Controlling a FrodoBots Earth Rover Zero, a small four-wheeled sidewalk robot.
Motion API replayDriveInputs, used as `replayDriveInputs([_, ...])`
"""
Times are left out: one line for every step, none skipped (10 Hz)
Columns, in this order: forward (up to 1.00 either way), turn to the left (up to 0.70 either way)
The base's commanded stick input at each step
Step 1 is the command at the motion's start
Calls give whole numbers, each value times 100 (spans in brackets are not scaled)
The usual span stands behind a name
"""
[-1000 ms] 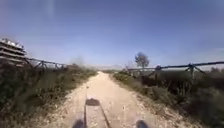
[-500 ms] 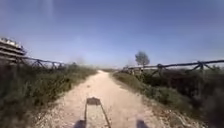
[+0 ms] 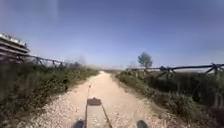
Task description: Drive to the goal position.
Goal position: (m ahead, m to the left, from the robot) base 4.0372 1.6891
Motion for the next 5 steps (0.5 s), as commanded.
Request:
replayDriveInputs([70,5])
replayDriveInputs([70,0])
replayDriveInputs([70,0])
replayDriveInputs([70,0])
replayDriveInputs([70,0])
